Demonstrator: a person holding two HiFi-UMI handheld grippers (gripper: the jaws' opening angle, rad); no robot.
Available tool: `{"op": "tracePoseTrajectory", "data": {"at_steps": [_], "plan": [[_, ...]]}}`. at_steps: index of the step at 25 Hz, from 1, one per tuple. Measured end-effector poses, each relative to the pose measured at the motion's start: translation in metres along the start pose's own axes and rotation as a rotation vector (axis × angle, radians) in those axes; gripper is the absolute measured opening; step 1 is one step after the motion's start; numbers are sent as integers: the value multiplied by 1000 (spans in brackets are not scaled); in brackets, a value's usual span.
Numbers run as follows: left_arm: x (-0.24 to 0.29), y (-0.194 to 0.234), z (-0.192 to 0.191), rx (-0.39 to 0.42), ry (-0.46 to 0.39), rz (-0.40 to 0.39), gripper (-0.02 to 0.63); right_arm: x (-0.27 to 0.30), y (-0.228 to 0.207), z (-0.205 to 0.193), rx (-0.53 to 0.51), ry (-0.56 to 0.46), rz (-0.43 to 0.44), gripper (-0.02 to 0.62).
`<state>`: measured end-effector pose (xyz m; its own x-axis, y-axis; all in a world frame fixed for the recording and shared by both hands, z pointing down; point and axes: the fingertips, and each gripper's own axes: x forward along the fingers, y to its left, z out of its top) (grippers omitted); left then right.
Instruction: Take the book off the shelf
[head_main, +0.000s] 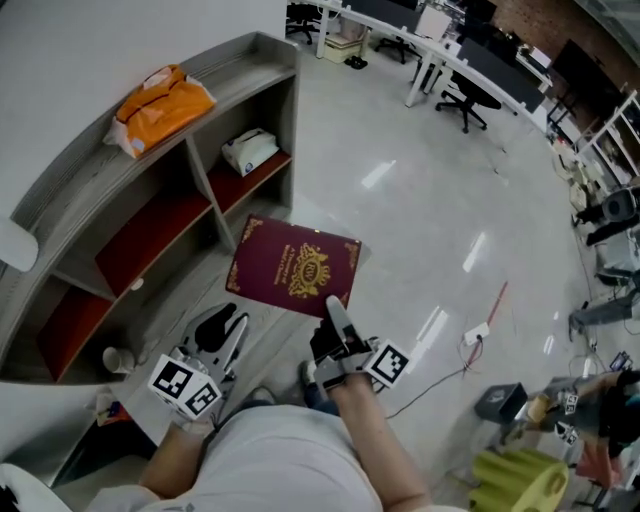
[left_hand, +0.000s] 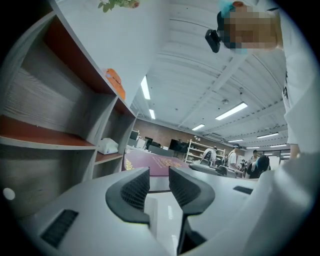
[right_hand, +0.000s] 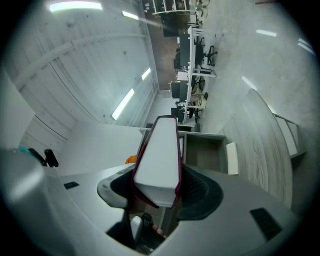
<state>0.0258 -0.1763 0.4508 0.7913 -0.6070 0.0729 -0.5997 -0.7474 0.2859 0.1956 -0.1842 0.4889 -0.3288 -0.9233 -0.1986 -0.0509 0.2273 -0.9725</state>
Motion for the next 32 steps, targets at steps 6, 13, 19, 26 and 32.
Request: {"op": "tracePoseTrajectory", "data": {"at_steps": [6,13,19,26,32], "plan": [[5,-11,-7,-3,16,-48,126,-18,-1,10,0,-63,0,233],[13,-10,-11,-5,24,-73,126,-22,-3,12,-17,-77,-9,233],[16,-14,-9,-5,25,-81,126,-27,-6,15,-18,-91,-37,233],[17,-13,-11,-5,30,-76,126,-26,-6,18,-9,-95,-25,233],[18,-14,-10,-5,28,-75,126,-27,-5,19,-12,-97,-28,233]]}}
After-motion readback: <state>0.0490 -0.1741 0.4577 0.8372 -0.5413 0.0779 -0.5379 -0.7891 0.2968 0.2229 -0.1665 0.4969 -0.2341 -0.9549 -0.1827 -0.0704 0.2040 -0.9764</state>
